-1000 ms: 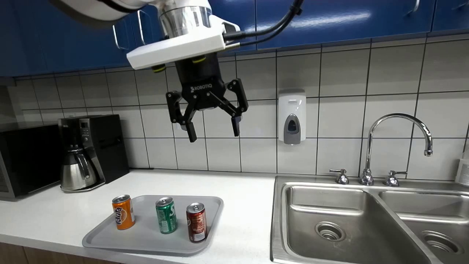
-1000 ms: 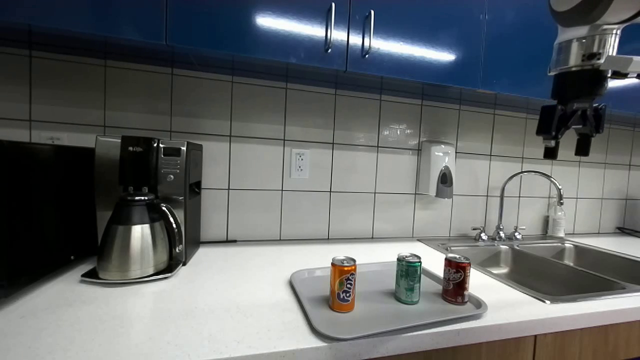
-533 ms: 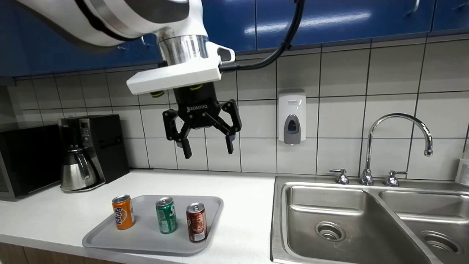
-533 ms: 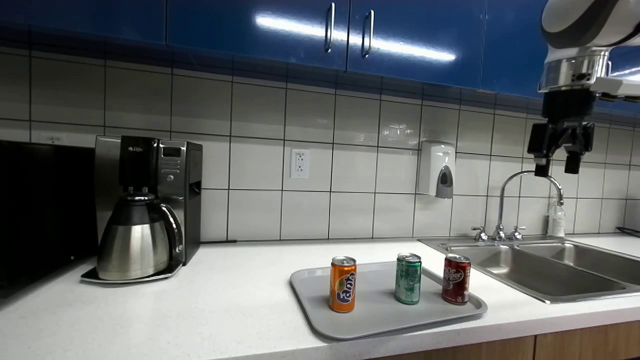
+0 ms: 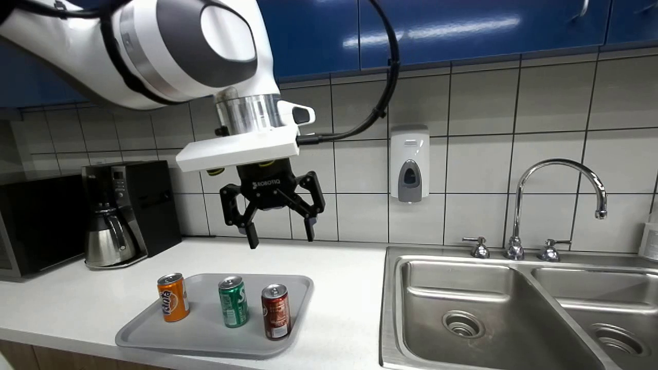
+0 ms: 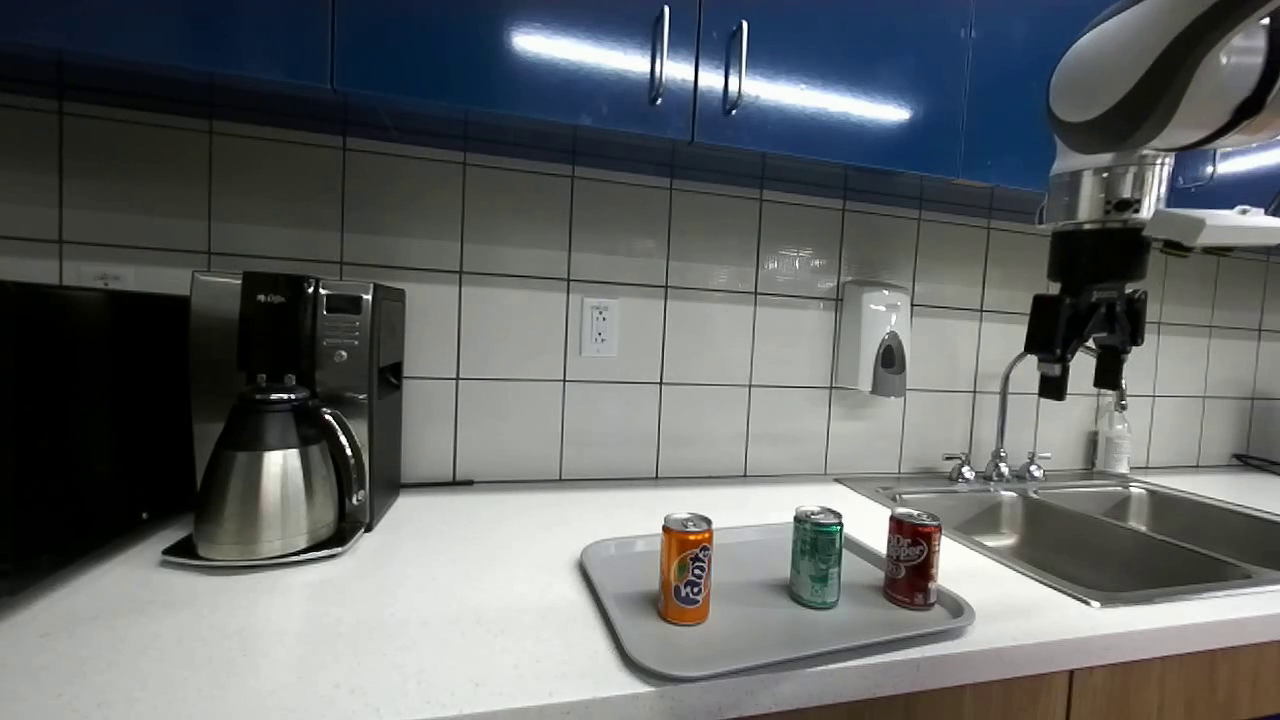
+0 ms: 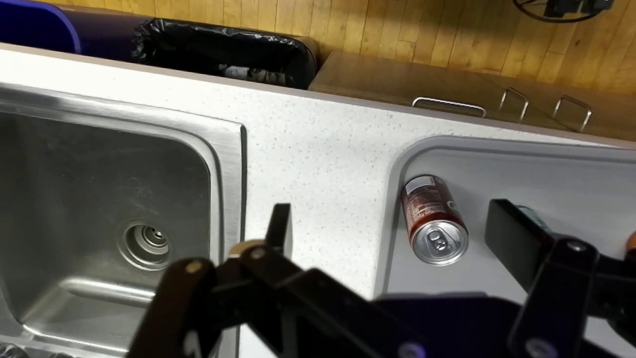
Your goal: Remove the cans from the grey tray.
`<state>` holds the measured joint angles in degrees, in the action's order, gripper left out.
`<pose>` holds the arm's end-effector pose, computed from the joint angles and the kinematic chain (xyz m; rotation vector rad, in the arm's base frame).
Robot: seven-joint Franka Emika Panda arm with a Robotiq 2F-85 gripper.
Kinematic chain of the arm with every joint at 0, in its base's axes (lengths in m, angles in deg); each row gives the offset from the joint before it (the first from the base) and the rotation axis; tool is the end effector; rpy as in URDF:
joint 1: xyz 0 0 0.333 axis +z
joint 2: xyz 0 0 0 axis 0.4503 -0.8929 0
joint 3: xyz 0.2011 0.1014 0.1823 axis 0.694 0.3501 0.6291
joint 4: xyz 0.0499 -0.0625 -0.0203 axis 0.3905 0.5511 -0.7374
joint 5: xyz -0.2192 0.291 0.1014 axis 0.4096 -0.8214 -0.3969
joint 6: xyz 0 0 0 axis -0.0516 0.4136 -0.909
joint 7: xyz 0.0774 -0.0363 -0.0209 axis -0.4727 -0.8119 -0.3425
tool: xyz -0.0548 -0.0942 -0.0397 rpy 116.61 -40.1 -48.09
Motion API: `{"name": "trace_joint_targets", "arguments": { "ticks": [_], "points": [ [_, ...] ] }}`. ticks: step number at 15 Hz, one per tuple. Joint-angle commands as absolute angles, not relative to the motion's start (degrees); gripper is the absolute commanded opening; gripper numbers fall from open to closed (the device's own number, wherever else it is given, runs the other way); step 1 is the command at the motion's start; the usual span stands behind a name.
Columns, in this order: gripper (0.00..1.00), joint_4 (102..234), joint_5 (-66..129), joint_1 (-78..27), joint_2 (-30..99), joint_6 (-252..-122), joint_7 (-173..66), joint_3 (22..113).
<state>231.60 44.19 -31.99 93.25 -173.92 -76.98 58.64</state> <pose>0.3228 -0.1142 0.4187 3.0020 0.2895 0.1414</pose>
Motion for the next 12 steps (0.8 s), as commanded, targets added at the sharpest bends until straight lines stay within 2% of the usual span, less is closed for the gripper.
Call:
{"name": "trace_joint_targets", "arguments": {
  "ticks": [1, 12],
  "points": [
    [1.00, 234.39, 44.27, -32.23, 91.00, -178.99, -74.39, 60.89],
    [1.00, 234.63, 43.06, -32.02, 77.37, -190.09, -67.16, 65.47]
  ]
}}
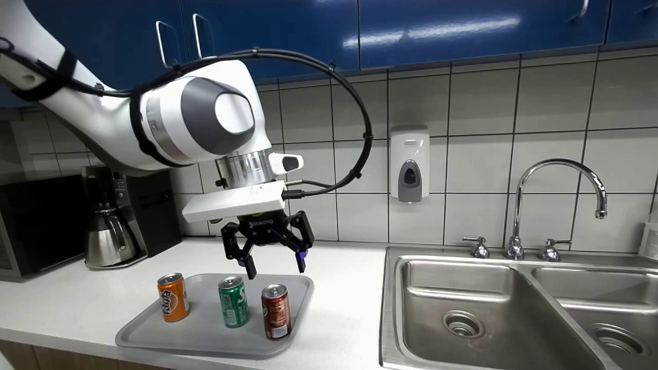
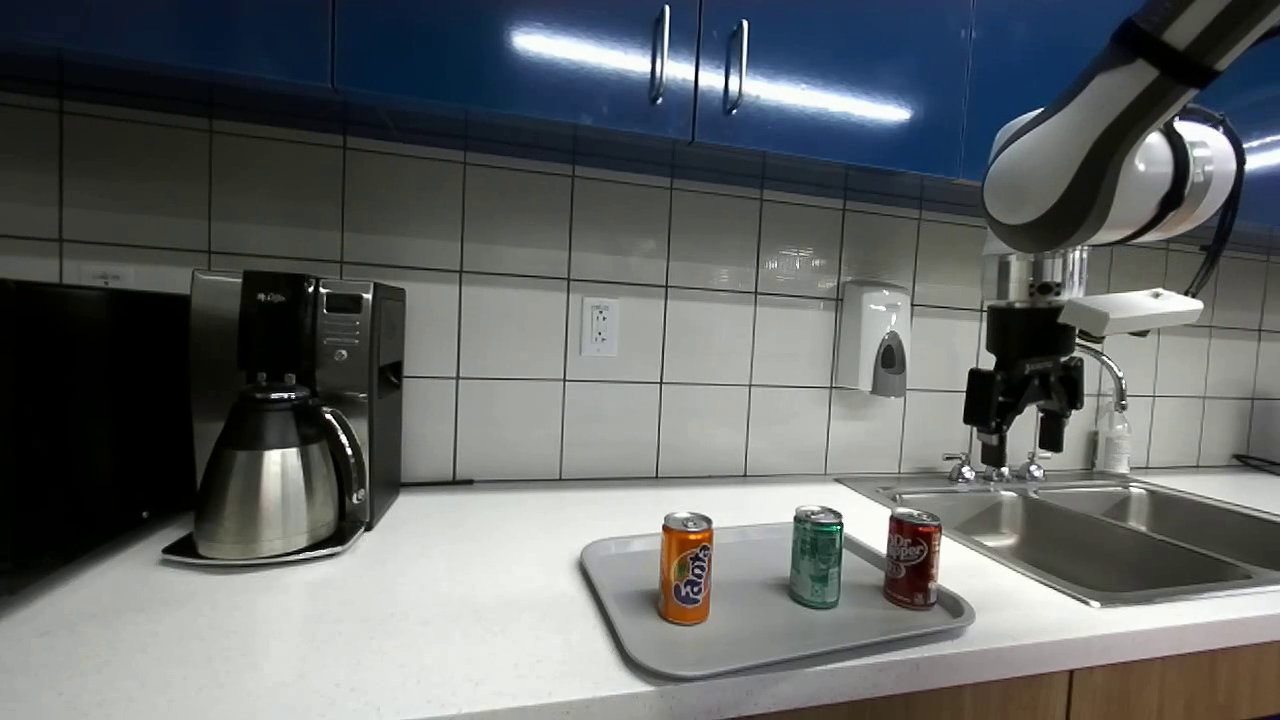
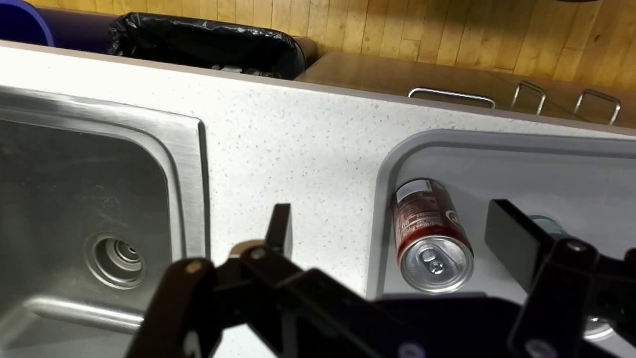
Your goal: Remove the cans from the grey tray.
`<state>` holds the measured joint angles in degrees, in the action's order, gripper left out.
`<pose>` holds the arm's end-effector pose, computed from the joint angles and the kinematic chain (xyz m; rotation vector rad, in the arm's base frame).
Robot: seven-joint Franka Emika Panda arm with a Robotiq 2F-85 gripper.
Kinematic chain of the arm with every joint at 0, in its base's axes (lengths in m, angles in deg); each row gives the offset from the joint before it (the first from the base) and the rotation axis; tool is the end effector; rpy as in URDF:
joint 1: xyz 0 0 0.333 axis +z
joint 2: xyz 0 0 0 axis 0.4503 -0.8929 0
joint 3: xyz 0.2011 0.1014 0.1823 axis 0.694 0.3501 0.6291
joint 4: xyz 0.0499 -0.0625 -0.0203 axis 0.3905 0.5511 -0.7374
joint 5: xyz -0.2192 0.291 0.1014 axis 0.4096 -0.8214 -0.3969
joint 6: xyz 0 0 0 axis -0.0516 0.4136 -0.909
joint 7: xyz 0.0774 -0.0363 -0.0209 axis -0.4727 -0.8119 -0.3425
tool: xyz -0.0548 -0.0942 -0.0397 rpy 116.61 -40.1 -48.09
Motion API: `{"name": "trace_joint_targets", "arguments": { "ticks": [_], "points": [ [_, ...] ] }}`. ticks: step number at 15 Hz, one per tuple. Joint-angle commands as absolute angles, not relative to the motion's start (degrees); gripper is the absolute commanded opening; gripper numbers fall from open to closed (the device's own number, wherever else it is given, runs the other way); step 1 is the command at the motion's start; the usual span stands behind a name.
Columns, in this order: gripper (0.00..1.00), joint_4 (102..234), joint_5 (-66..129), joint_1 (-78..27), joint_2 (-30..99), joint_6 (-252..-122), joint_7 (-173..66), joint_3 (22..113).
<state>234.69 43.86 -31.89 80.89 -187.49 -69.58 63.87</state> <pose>0.3550 -0.0805 0.3462 2.9808 0.2601 0.1043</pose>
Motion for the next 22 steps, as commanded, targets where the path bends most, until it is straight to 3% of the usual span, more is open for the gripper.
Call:
{"name": "trace_joint_targets", "arguments": {
  "ticks": [1, 22],
  "points": [
    [1.00, 234.63, 42.99, -31.96, 76.33, -190.71, -66.80, 65.77],
    [1.00, 231.21, 41.91, -30.34, 59.83, -200.79, -65.11, 68.37]
  ]
}}
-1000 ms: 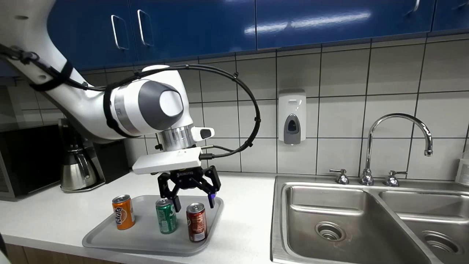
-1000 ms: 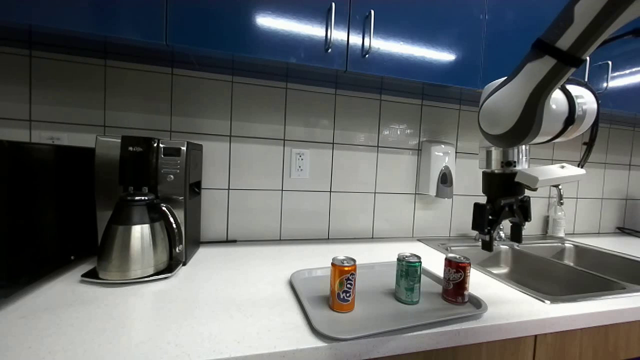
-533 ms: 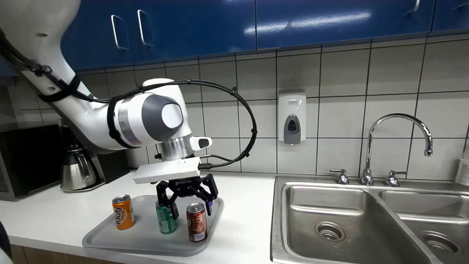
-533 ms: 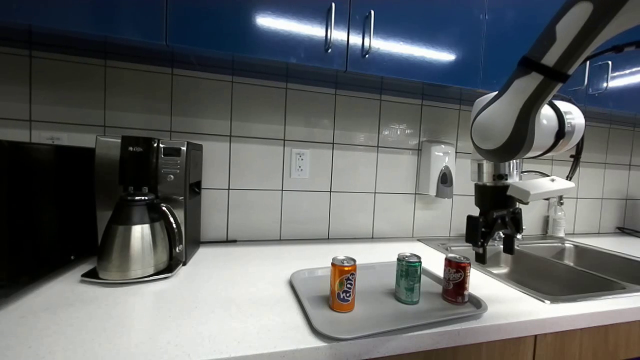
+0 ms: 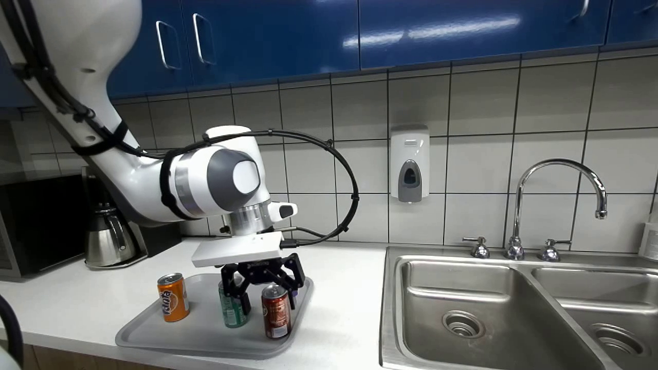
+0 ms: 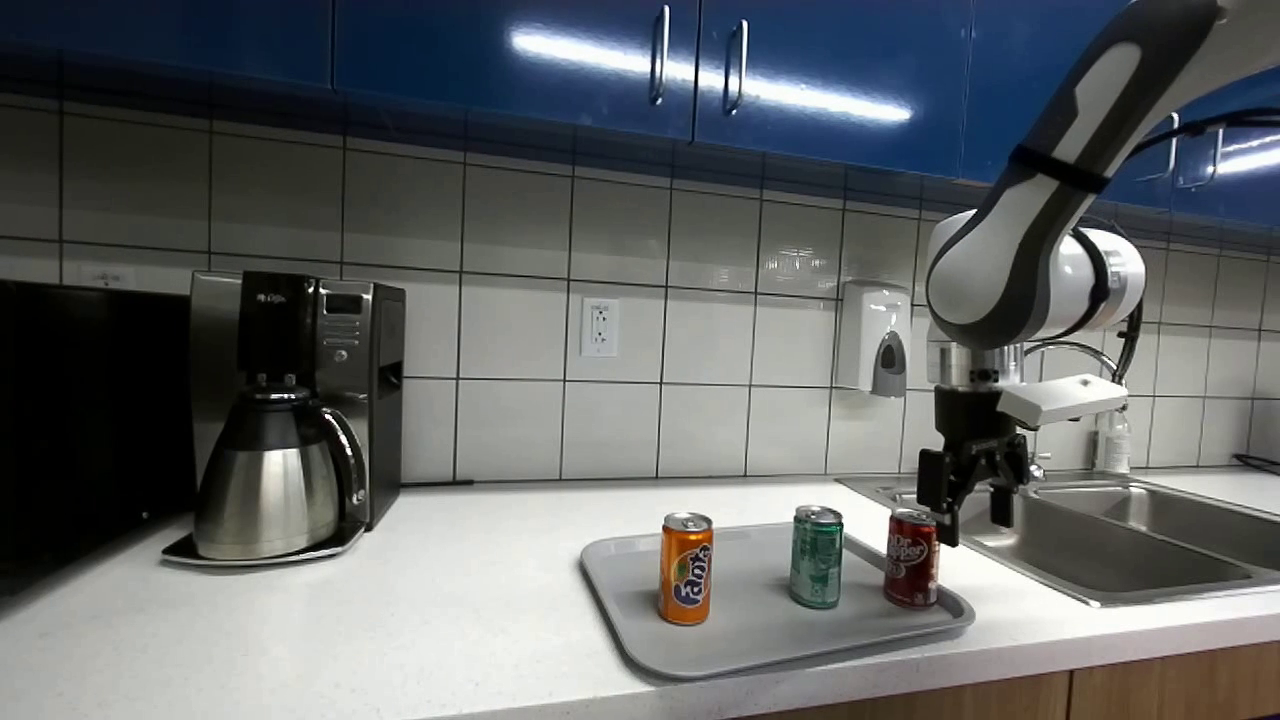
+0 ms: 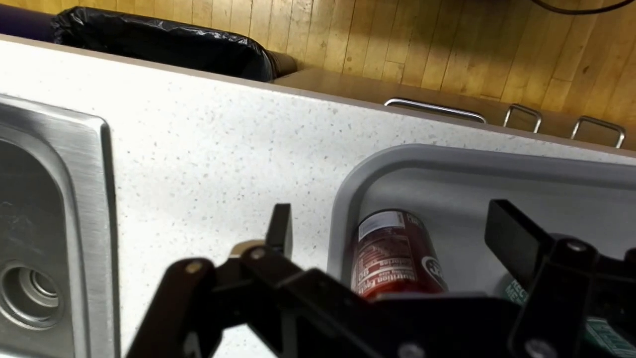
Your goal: Remove the cans from the grey tray.
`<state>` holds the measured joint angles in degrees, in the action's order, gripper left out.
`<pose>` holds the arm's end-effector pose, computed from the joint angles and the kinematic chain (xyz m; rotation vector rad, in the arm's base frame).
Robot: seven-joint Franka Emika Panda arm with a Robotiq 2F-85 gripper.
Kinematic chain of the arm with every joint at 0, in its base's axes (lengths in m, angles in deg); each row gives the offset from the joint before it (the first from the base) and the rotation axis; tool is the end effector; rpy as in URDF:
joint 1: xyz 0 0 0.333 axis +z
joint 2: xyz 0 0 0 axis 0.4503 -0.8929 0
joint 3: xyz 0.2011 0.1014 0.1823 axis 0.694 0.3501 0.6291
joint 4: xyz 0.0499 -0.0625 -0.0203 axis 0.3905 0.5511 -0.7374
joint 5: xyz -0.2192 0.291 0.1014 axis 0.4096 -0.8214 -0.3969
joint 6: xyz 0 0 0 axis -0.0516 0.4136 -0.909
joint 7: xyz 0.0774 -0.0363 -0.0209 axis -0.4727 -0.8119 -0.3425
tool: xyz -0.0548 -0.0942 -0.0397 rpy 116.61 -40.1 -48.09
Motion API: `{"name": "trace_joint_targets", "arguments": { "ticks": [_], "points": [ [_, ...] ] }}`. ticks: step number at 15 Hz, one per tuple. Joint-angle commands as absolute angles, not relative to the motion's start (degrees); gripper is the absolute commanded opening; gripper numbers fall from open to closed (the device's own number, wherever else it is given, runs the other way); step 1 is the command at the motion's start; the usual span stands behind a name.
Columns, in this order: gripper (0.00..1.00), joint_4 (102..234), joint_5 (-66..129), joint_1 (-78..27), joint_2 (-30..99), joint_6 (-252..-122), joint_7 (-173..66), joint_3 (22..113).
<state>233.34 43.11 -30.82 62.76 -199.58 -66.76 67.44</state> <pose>0.3816 -0.0504 0.2574 2.9971 0.3385 -0.0038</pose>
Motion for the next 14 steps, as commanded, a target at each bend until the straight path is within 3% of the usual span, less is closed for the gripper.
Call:
{"name": "trace_joint_targets", "arguments": {
  "ticks": [1, 14],
  "points": [
    [1.00, 230.73, 41.79, -30.24, 59.07, -201.36, -64.78, 68.43],
    [1.00, 225.02, 43.61, -29.55, 49.81, -207.81, -57.80, 68.83]
  ]
}}
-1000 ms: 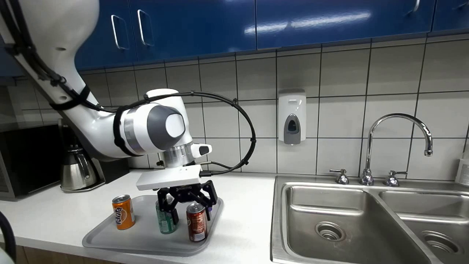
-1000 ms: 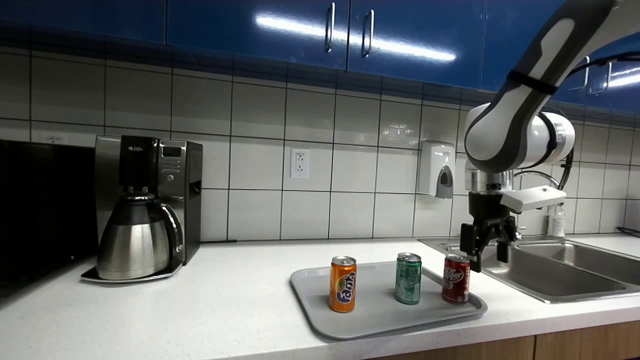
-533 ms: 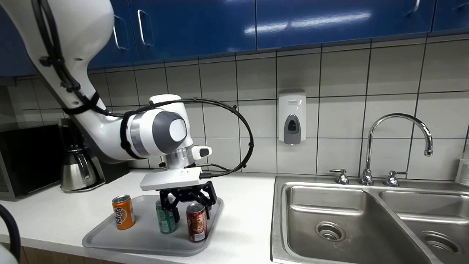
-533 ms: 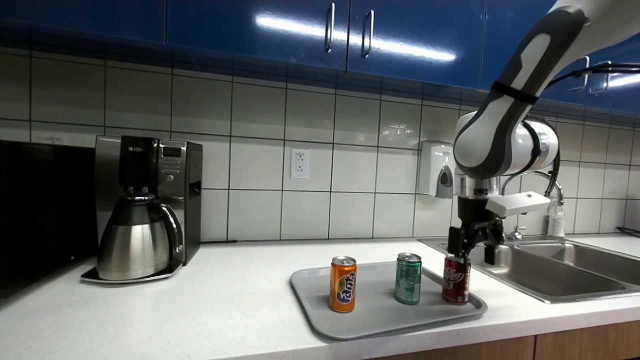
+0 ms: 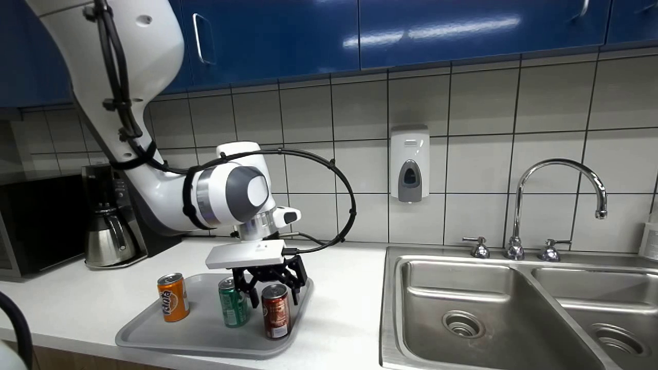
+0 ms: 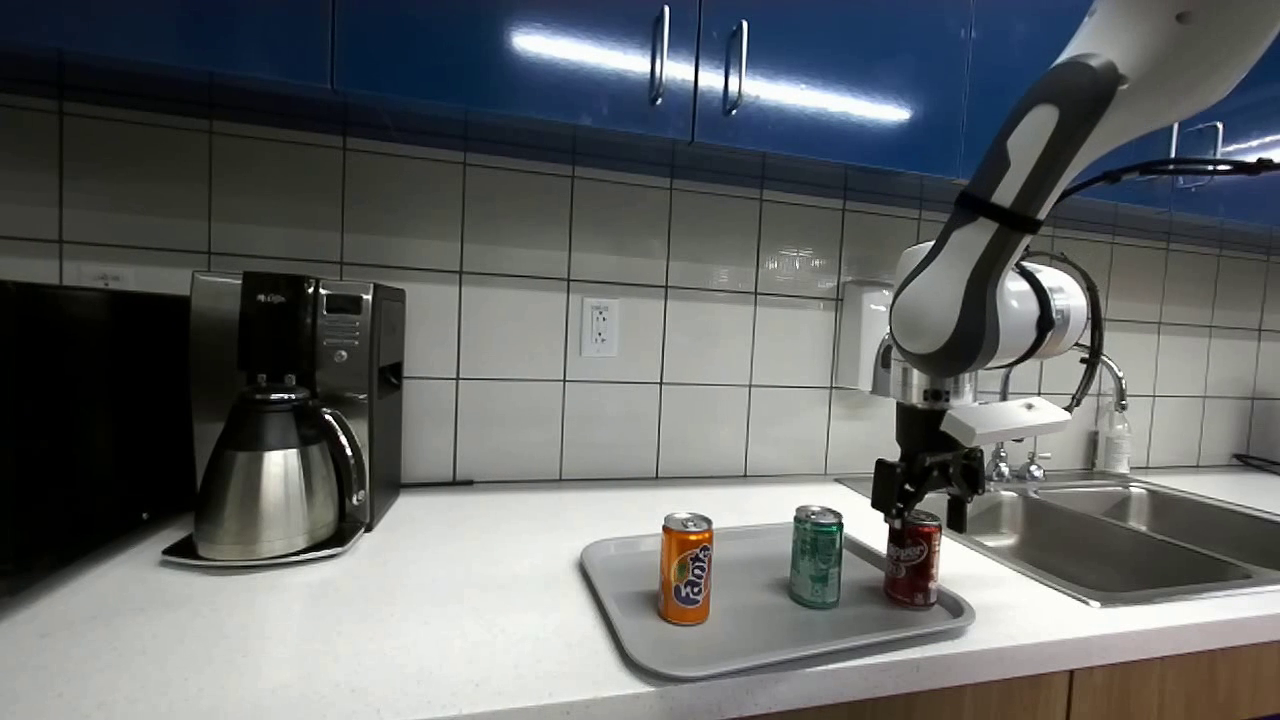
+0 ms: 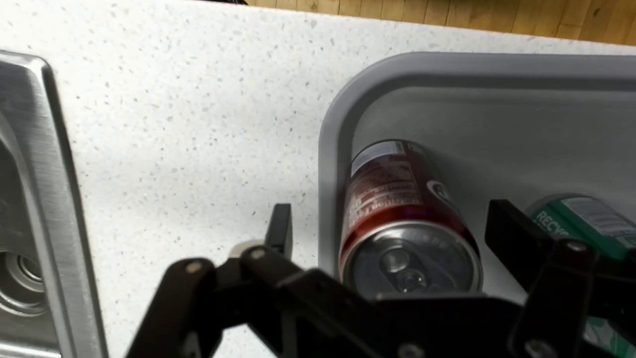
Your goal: Remove the cans from the grey tray.
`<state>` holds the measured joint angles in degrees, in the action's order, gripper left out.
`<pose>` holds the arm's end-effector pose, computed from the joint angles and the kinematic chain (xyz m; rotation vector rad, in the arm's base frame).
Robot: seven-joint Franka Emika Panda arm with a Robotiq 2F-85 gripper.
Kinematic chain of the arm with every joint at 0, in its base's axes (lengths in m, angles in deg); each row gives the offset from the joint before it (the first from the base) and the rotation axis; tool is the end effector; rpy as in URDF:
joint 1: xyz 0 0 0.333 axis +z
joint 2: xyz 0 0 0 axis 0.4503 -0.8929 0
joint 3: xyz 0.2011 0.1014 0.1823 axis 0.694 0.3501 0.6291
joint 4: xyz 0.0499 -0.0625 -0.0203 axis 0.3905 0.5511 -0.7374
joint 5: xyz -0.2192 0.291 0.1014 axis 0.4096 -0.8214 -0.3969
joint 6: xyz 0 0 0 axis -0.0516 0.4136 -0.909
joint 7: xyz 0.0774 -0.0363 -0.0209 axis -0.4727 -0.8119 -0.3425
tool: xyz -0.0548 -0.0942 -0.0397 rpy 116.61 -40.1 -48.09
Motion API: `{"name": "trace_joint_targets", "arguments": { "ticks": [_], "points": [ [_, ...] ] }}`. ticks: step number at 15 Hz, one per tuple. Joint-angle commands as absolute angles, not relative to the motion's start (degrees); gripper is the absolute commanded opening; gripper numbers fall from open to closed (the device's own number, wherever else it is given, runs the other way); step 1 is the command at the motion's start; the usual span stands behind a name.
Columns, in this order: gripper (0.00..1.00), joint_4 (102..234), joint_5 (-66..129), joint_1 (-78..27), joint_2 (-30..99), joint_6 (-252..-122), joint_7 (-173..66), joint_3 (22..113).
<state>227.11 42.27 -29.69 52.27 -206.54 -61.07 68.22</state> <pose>0.4222 -0.0395 0.2331 3.0169 0.2376 0.0797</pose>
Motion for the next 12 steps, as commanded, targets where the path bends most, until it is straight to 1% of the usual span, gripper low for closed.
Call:
{"name": "trace_joint_targets", "arguments": {
  "ticks": [1, 12],
  "points": [
    [1.00, 224.64, 43.59, -29.36, 49.24, -207.93, -57.54, 68.81],
    [1.00, 223.31, 43.66, -28.20, 47.24, -208.24, -56.02, 68.23]
  ]
}}
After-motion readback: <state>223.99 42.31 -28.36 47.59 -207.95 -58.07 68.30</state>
